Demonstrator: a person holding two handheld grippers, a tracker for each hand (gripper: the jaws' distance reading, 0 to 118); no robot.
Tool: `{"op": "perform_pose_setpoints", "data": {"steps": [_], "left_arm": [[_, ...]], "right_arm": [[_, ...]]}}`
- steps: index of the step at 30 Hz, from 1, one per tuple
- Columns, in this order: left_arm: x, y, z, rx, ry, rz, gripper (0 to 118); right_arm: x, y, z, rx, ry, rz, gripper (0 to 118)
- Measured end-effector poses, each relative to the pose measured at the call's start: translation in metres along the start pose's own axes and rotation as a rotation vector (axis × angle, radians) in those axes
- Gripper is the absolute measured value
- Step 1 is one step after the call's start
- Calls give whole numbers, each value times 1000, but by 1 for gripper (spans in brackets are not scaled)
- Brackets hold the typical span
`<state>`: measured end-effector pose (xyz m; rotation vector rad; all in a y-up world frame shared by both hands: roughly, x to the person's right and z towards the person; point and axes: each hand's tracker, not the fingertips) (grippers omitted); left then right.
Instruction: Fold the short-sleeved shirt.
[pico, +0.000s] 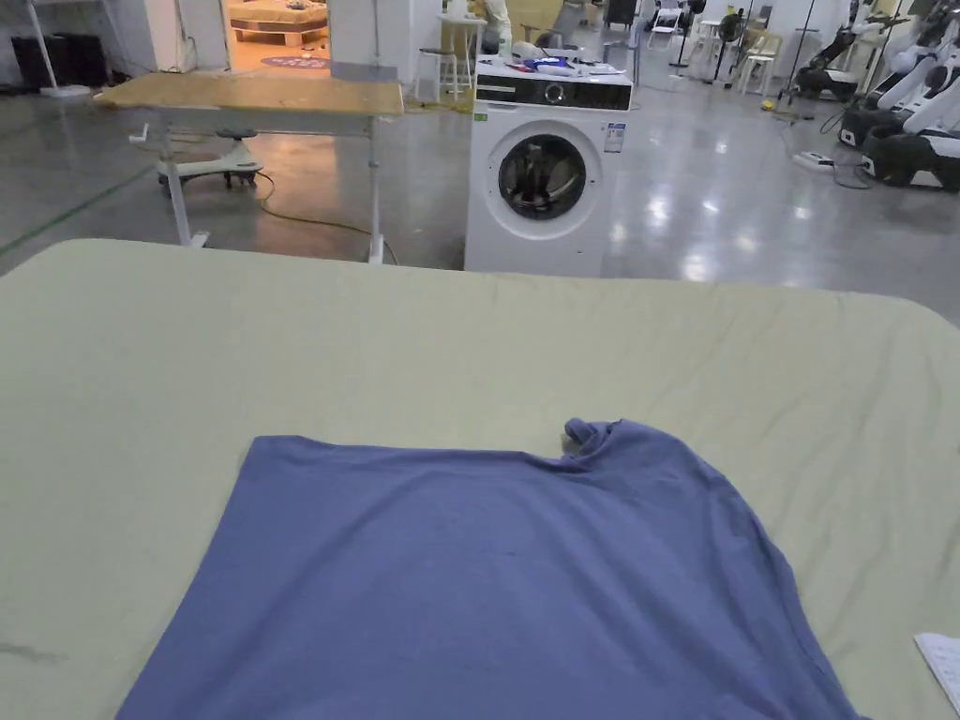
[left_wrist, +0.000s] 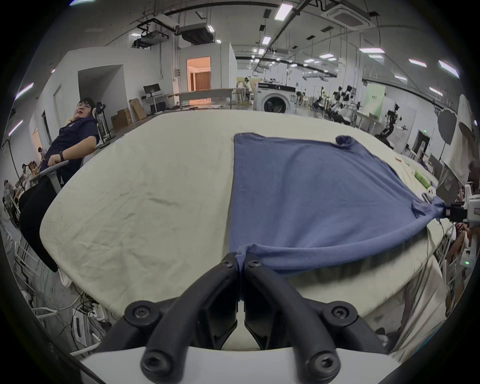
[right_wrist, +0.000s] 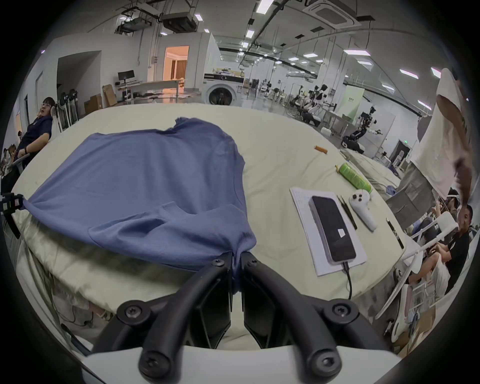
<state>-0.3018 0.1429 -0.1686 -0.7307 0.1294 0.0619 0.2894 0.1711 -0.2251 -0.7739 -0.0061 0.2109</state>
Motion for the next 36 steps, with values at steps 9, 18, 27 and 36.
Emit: {"op": "perform_pose_setpoints", "data": {"steps": [9,18,27,36], "left_arm": [[0,-18,-42,-156,6,8,0],[6,-15,-43,-157,28,9,5],[25,40,-2,103,-6,14,44],[77,83,9,407,33,-78,10]], "right_arm": [[-8,-23,-45,-140,12,-13,5],[-5,-27,-60,-184,32,-56,21],[-13,27,0,70,-60,-87,77],[-75,73,11,501,24,-130,11]]}}
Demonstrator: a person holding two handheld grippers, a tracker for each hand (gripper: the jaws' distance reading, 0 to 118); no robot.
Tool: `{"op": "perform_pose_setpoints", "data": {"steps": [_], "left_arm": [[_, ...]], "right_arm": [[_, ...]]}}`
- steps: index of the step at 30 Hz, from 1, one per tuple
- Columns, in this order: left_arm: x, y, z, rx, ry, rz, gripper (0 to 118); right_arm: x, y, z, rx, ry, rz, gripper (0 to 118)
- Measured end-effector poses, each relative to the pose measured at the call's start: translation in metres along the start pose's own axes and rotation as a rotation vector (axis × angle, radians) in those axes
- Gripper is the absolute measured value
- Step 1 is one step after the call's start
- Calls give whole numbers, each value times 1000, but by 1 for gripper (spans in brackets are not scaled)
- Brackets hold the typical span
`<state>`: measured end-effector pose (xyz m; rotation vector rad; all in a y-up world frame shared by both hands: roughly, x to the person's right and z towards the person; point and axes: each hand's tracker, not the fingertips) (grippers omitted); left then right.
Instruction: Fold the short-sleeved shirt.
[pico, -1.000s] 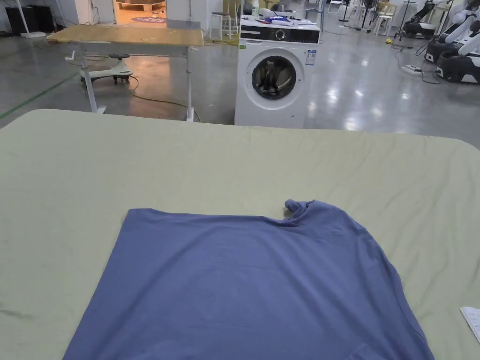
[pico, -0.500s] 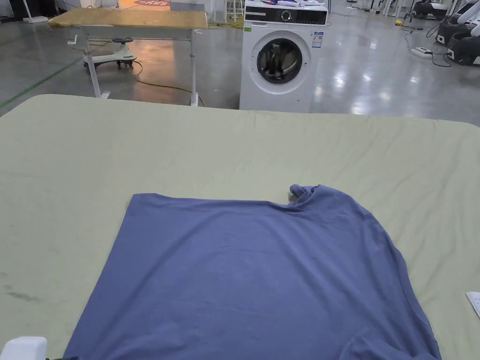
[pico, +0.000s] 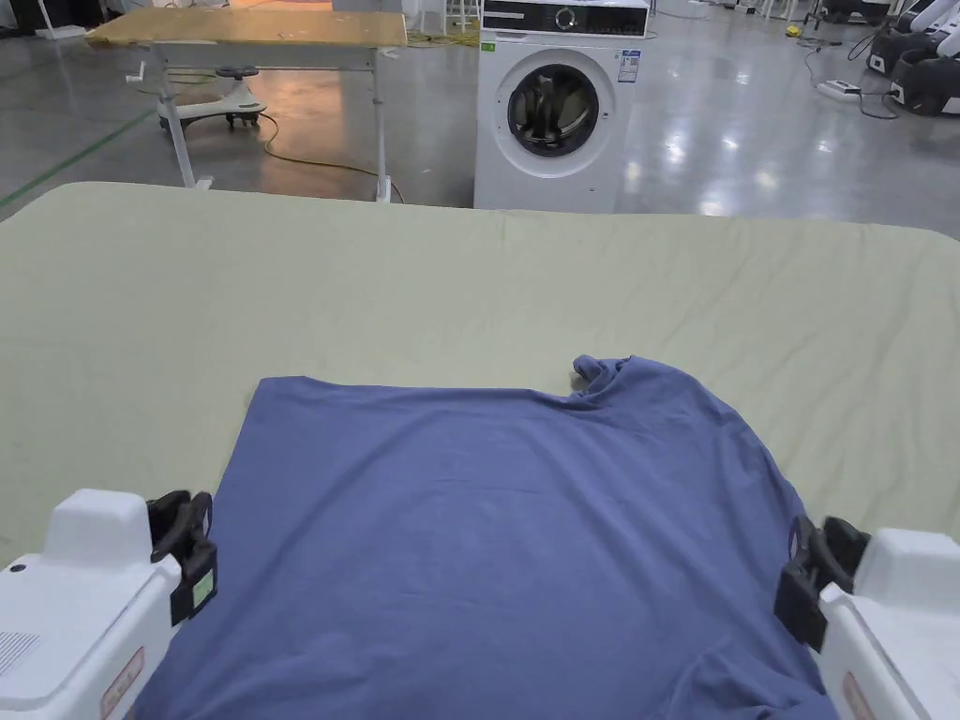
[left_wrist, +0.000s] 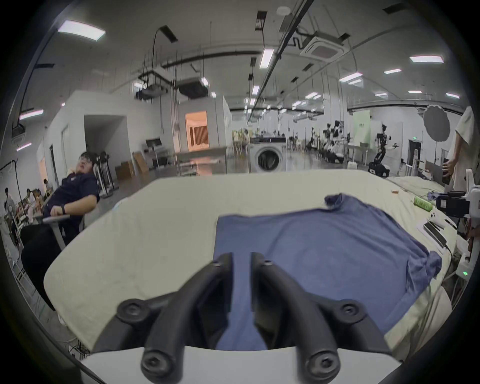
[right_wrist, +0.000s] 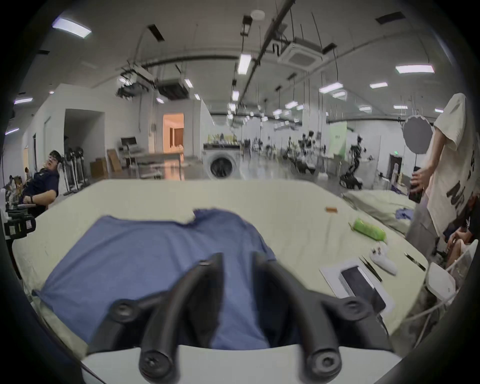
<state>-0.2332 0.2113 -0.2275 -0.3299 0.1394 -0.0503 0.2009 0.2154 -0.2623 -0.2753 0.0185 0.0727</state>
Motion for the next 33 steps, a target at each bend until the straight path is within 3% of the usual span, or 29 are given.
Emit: {"op": "perform_pose_setpoints", "data": {"steps": [2,9,16,24,26,27,28,29,33], "left_arm": [[8,5,2,37,-8,19,0],[16,9,4,26,-54,15,0],[-22,-21,13,-216,-60,94,0],[-62,-51,25,-541,-118,91,0],[-67,-56,24,-587,-112,111,11],[-68,-60,21,-610,-101,106,24],[-69,-62,18,-611,-92,101,50],[-68,-66,15,-621,-77,100,65],[-65,-83,-10,-710,-52,118,69]], "right_arm": [[-12,1,-2,52,37,-11,6],[-39,4,1,122,48,1,0],[-40,-1,-2,104,54,15,0],[-38,-11,-10,44,62,20,0],[-38,-13,-10,29,67,22,0],[-38,-15,-10,24,67,24,0],[-39,-16,-11,18,67,25,0],[-39,-17,-11,12,69,26,0],[-39,-21,-12,-11,76,24,0]]}}
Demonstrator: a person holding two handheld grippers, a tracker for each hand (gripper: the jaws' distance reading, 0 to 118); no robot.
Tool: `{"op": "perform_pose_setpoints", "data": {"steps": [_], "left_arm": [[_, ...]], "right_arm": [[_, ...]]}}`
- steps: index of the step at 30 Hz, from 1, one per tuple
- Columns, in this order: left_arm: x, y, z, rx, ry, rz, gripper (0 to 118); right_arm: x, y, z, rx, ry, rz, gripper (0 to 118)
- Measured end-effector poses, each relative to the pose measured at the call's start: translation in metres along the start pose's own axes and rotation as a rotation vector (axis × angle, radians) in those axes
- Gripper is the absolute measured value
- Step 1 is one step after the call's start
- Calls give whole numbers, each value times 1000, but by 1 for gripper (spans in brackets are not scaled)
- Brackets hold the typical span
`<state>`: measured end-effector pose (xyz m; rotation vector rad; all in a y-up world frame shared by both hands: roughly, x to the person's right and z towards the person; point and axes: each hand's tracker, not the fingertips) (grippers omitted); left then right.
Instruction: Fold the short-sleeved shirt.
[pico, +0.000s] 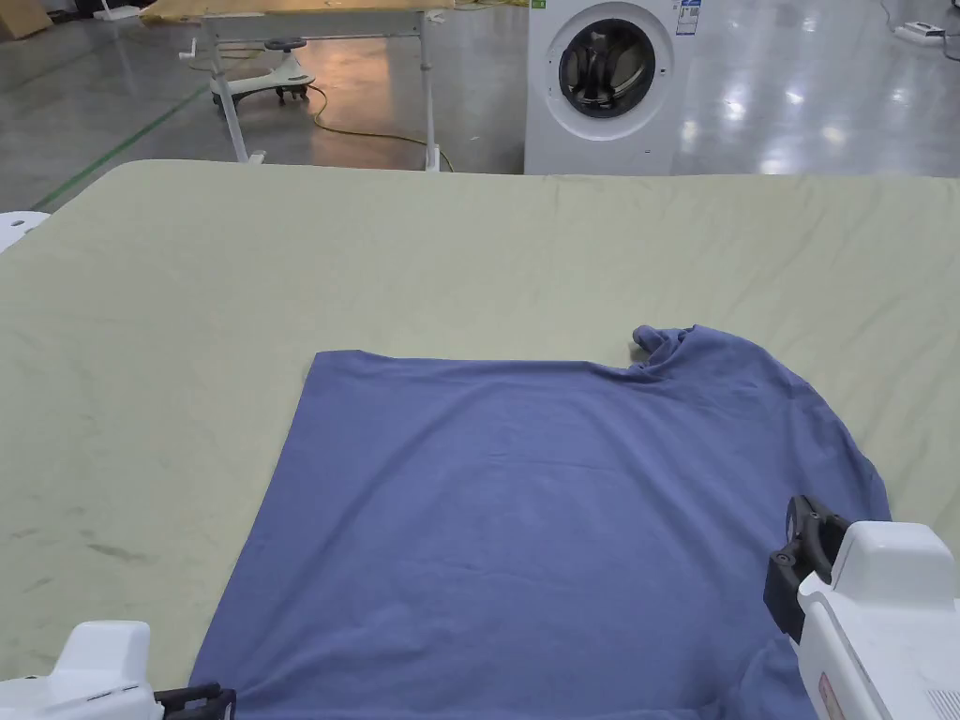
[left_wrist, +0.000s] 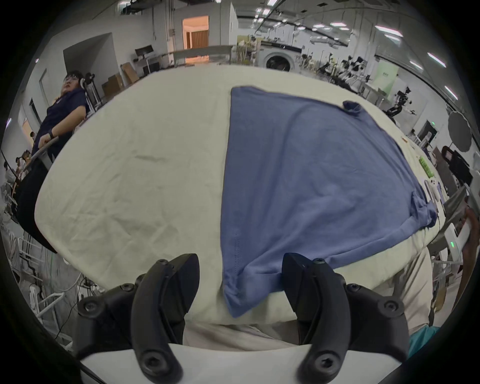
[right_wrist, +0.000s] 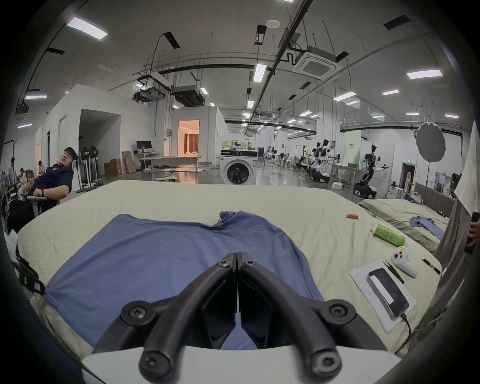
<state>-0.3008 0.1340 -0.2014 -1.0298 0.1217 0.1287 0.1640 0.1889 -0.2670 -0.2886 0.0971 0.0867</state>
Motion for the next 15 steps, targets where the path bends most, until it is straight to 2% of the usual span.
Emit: {"op": "perform_pose_setpoints", "data": {"steps": [2,3,5,10,12,15], "left_arm": [[2,-2,-19,-90,44,5,59],[4,-4,-27,-109,55,-3,60],[9,-7,-24,-60,61,-11,54],[11,-6,-15,-47,13,-53,5],[8,-5,-14,-47,-42,-36,4],[8,-4,-10,-39,-31,-44,3]], "right_arm": [[2,-2,-1,-14,0,1,0],[3,-3,-1,-23,0,0,0],[7,-6,0,-32,-7,-1,0],[22,-9,3,-53,-36,3,0],[32,-10,5,-71,-46,8,0],[56,-10,8,-127,-65,17,0]]}}
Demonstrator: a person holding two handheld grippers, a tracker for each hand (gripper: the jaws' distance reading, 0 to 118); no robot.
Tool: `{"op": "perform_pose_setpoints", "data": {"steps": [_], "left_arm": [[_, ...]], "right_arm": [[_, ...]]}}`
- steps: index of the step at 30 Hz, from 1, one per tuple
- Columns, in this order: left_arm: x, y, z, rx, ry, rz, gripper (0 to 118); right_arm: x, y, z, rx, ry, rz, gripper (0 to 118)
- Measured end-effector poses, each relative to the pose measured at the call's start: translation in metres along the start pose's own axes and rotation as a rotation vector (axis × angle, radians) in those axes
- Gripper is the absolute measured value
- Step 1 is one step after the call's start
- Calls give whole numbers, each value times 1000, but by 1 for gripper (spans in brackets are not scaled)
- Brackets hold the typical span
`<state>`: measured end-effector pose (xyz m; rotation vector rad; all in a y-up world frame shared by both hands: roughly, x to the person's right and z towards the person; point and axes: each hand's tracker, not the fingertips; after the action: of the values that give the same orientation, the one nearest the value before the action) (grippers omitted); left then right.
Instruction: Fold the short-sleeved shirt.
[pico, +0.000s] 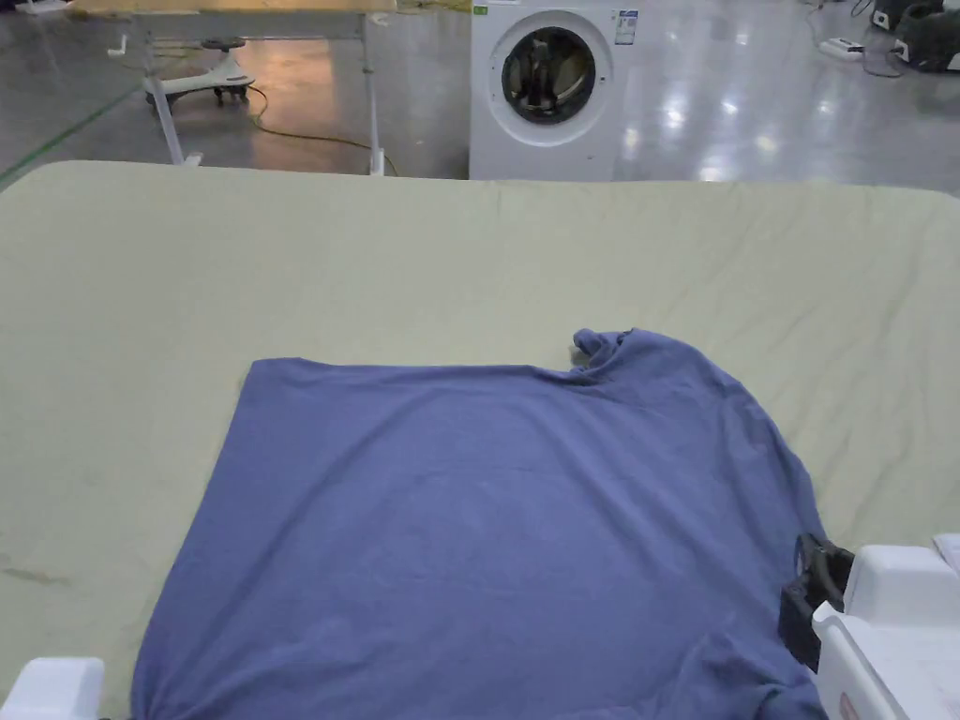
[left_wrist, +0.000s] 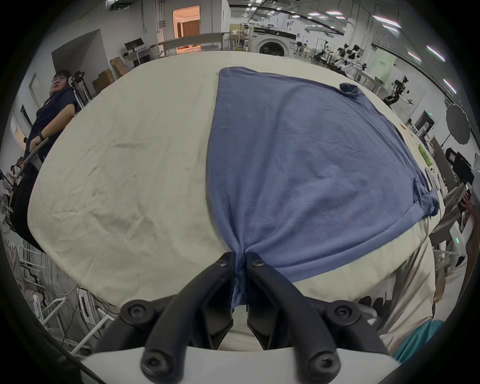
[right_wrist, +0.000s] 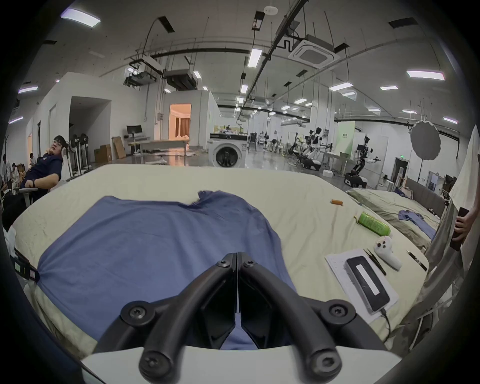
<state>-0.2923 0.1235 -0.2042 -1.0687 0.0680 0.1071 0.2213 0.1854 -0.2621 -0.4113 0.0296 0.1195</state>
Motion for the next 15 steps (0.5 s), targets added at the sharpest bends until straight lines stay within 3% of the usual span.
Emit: {"op": "perform_pose_setpoints", "data": {"steps": [3,4,7,8,13,15], "left_arm": [[-1,0,7,19,-8,9,3],[-1,0,8,25,-10,11,3],[-1,1,14,47,-23,36,3],[-1,1,16,51,-25,40,3],[1,1,17,54,-32,52,3],[2,0,17,51,-32,52,3]], "right_arm": [[29,-5,2,-108,2,3,4],[37,-8,0,-153,5,9,10],[56,-25,-4,-272,17,16,56],[62,-33,-7,-308,22,-3,63],[70,-72,-23,-472,90,-60,65],[67,-85,-30,-518,130,-71,56]]}}
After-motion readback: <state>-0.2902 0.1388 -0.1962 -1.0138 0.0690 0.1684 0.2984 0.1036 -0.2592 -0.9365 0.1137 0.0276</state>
